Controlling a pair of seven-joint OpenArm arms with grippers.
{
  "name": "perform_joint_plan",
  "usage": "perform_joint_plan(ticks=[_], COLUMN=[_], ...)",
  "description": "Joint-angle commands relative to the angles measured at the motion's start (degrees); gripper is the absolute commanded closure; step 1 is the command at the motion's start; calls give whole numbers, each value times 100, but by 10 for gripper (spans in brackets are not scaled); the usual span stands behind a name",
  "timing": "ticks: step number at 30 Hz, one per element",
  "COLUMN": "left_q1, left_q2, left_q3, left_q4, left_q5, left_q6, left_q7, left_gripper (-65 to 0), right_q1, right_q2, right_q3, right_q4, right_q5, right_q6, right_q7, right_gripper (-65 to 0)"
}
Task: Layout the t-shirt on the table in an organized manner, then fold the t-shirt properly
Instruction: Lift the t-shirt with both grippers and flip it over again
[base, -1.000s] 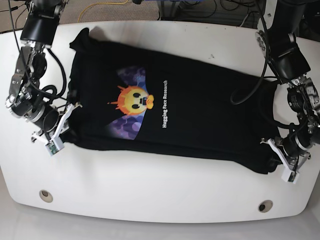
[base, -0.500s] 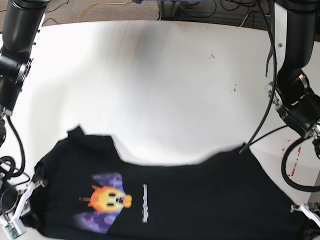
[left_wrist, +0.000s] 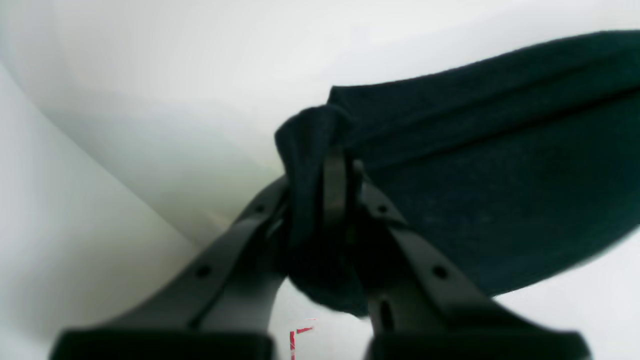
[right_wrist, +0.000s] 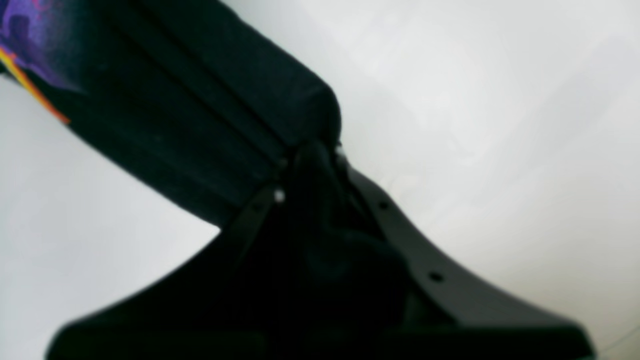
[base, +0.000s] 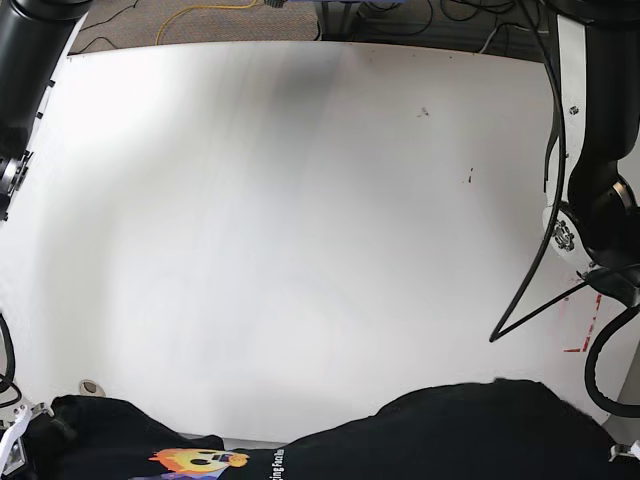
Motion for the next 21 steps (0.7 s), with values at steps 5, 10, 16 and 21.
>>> perform_joint_plan(ticks=[5,10,16,21], left_q1=[705,1813,3246,4512], left_q2=[-73,24,182,279], left_q3=[-43,-148,-421,-737], left_q4=[230,766,1109,1206], left_q5=[214,214,214,214], left_q6=[-11,-20,-108,-156], left_q7=[-50,-68,-68,-76], left_gripper=[0,0,0,0], right_q1=[-1070,-2828,-4683,-6151], right_q2=[137,22,-751,-1428], right_q3=[804,1771,2729,3134], right_q4=[208,762,1035,1052], right_q5=[138,287,234,155], right_q6=[-93,-93,-93,-93], right_q7=[-143,-134,-82,419], right_gripper=[0,0,0,0])
